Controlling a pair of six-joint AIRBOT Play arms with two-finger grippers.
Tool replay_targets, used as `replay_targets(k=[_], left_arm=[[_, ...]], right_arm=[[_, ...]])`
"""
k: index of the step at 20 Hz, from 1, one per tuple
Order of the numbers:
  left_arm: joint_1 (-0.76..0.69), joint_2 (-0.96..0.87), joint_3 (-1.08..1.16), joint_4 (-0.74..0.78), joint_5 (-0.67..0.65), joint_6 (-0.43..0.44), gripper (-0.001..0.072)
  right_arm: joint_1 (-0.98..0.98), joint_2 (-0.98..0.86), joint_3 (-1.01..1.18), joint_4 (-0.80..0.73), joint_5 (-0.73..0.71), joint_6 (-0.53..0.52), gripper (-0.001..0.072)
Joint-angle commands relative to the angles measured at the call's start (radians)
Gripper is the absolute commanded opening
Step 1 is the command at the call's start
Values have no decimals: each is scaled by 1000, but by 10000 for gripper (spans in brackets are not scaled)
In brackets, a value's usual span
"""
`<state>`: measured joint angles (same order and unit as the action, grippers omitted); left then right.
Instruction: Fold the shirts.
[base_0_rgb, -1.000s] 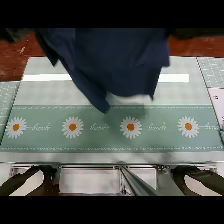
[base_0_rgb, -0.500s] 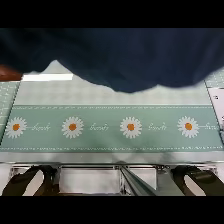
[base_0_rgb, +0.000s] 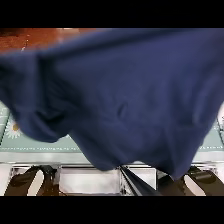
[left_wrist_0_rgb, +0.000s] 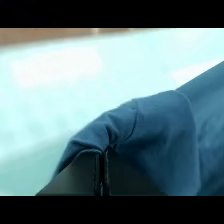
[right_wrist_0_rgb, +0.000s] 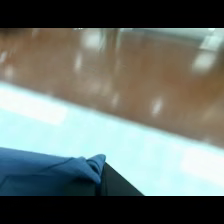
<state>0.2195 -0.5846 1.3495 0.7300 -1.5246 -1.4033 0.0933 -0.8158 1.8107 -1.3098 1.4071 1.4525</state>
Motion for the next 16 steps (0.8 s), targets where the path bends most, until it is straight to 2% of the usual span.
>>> replay_targets(k=[1, 3, 6, 8, 11, 12, 13, 14, 16], left_arm=[[0, 3, -339, 11, 7, 16, 18], [-8, -29, -544, 12, 109, 61, 18], [-26, -126, -772, 11, 390, 86, 18], [-42, -221, -829, 11, 531, 87, 18], [-75, -394, -815, -37, 622, 143, 23], [-86, -444, -804, -54, 645, 146, 75], [-98, -491, -785, -66, 667, 146, 235], [-102, -531, -759, -70, 672, 146, 498], [-60, -589, -645, 10, 580, 146, 509]], right_arm=[[1, -145, -126, 125, -19, -20, 25], [1, -283, -158, 215, -51, -43, 24], [1, -511, -158, 349, -129, -70, 24], [1, -642, -158, 401, -169, -67, 25], [1, -787, -158, 419, -203, -17, 25], [0, -822, -158, 418, -211, 10, 47], [-4, -848, -158, 419, -219, 35, 170], [-11, -866, -158, 418, -218, 48, 400], [-57, -867, -149, 409, -153, 39, 414]])
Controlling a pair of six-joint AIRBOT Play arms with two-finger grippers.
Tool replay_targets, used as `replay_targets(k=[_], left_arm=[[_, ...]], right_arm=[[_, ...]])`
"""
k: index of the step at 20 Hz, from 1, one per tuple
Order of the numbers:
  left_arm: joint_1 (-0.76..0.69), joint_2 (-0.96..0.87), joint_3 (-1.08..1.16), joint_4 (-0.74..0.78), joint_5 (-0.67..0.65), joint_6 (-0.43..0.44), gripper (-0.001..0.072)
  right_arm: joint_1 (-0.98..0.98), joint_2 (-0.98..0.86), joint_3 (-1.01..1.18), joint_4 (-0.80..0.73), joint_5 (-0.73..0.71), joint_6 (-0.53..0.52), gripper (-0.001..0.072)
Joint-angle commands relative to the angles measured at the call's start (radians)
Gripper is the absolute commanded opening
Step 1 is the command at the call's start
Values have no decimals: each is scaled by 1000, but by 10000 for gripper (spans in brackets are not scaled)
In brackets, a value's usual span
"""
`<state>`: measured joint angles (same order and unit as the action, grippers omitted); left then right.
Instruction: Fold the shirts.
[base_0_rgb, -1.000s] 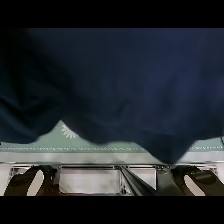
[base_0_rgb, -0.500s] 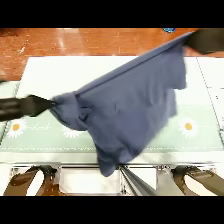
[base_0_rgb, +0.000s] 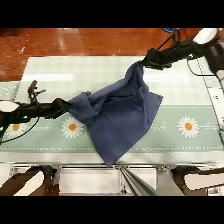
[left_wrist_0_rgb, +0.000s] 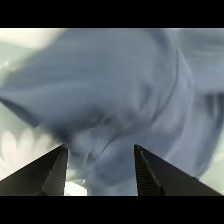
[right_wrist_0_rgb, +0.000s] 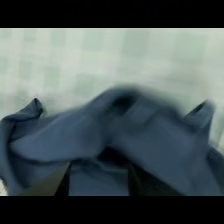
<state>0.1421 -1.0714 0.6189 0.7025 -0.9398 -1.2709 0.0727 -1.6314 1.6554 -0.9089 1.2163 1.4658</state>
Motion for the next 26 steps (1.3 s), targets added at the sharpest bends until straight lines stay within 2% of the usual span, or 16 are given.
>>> replay_targets(k=[1, 2, 3, 5, 7, 9, 12, 15, 23, 26], left_arm=[[62, -108, 154, 82, -76, 7, 509], [120, -104, 225, 118, -153, 2, 509], [180, -95, 282, 137, -216, 3, 509], [283, -63, 328, 135, -293, 2, 509], [318, -32, 267, 117, -352, 2, 509], [273, -28, 126, 18, -399, 8, 509], [119, -31, -79, -40, -300, 40, 509], [28, -62, -139, -45, -154, 2, 508], [-127, -257, -138, -343, 97, 66, 508], [-143, -291, -128, -438, 135, 116, 490]], right_arm=[[-84, -37, 21, 5, 109, 8, 414], [-135, -10, 21, -21, 167, -22, 414], [-187, 32, 14, -109, 214, -30, 414], [-286, 146, -81, -248, 214, -19, 413], [-366, 282, -305, -226, 100, 12, 412], [-389, 415, -588, -140, -34, -14, 409], [-386, 554, -945, 29, -131, -121, 409], [-386, 632, -1134, 65, -140, -150, 409], [-386, 663, -1223, 64, -87, -174, 409], [-385, 663, -1227, 62, -37, -174, 409]])
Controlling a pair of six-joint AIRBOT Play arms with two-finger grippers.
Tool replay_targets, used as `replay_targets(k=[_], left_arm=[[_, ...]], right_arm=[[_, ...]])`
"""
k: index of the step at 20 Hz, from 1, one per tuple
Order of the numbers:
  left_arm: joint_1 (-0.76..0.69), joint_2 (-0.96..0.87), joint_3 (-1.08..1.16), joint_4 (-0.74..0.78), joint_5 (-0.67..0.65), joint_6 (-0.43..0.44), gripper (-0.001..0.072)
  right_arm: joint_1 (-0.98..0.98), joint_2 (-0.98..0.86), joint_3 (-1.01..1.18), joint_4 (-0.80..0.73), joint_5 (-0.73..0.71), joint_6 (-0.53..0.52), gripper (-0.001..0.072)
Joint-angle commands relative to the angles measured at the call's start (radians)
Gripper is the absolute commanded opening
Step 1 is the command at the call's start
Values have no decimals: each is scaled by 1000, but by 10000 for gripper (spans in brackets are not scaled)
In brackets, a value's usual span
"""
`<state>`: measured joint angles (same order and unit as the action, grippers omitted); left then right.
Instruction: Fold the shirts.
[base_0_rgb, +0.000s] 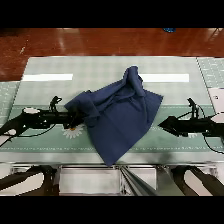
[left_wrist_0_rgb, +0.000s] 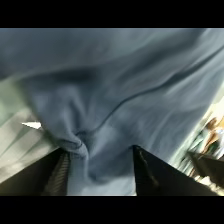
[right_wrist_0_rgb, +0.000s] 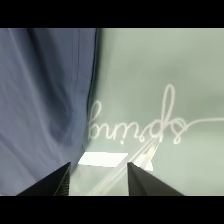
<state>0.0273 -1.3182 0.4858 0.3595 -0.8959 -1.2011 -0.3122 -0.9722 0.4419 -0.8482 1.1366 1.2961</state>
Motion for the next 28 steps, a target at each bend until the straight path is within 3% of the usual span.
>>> replay_targets(k=[1, 2, 3, 7, 11, 16, 22, 23, 25, 26, 28], left_arm=[[-27, -42, 17, -98, 84, 47, 374], [-27, -42, 37, -98, 66, 68, 172], [-26, -43, 58, -98, 43, 95, 79], [-20, -42, 159, -83, -56, 109, 63], [-21, -43, 207, -53, -82, 108, 18], [-21, -42, 207, -53, -101, 108, 18], [-21, -42, 207, -53, -122, 109, 18], [-21, -42, 207, -53, -131, 109, 18], [-21, -41, 208, -53, -145, 110, 18], [-20, -38, 213, -53, -148, 110, 18], [-2, -24, 259, -53, -177, 116, 18]], right_arm=[[0, 4, -22, 2, 64, -4, 409], [0, 4, -32, 2, 82, -3, 409], [13, 4, -43, -1, 94, -3, 409], [179, 4, -56, 3, 55, 63, 409], [386, -13, -56, 34, -106, 192, 409], [485, -165, -37, 265, -238, 113, 409], [584, -401, 149, 302, -266, 95, 407], [597, -429, 188, 302, -266, 95, 358], [607, -463, 277, 317, -262, 50, 82], [607, -464, 322, 315, -257, 13, 25], [581, -462, 447, 280, -165, -8, 24]])
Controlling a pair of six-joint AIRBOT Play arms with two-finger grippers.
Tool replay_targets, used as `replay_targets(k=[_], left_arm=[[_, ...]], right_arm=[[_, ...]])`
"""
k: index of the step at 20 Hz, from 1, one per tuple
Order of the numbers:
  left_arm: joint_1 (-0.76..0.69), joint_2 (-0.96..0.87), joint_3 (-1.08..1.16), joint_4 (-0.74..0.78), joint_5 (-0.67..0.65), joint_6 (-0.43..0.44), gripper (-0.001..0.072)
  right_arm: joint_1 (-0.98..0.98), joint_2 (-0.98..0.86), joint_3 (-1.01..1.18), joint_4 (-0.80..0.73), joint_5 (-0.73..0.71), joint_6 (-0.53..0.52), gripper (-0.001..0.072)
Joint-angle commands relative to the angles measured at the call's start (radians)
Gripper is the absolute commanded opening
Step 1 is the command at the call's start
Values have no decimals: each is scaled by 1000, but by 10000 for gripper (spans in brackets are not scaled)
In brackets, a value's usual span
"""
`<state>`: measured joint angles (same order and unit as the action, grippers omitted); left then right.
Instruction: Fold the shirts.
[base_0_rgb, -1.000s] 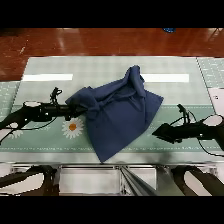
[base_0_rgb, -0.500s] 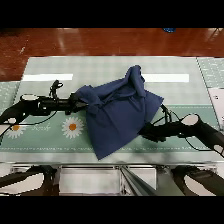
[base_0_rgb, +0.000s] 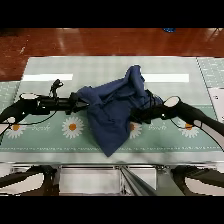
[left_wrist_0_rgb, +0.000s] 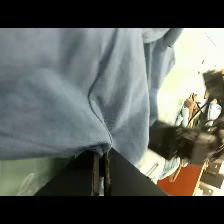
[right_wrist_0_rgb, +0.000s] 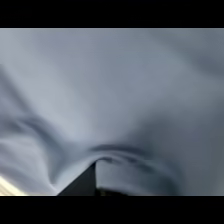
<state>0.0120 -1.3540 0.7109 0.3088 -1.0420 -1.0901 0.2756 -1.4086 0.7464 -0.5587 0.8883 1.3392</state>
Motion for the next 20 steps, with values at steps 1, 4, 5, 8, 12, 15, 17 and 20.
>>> replay_targets(k=[1, 4, 5, 8, 12, 15, 17, 20], left_arm=[[32, 31, 80, -3, -50, 5, 18], [98, 125, 284, -6, -78, -32, 18], [121, 163, 376, -7, -77, -55, 18], [186, 256, 666, -6, -85, -114, 18], [288, 337, 990, 28, -178, -198, 18], [342, 401, 1122, 48, -296, -223, 18], [357, 474, 1143, 165, -353, -258, 18], [357, 608, 1143, 442, -446, -332, 18]], right_arm=[[-35, -14, 222, -36, 138, -50, 24], [-142, 61, 502, -100, 245, -14, 23], [-181, 83, 622, -127, 279, 6, 23], [-265, 121, 976, -176, 416, 41, 23], [-337, 197, 1302, -217, 515, 74, 24], [-352, 328, 1316, -235, 549, 65, 24], [-352, 410, 1316, -270, 613, 61, 24], [-352, 532, 1293, -347, 678, 75, 24]])
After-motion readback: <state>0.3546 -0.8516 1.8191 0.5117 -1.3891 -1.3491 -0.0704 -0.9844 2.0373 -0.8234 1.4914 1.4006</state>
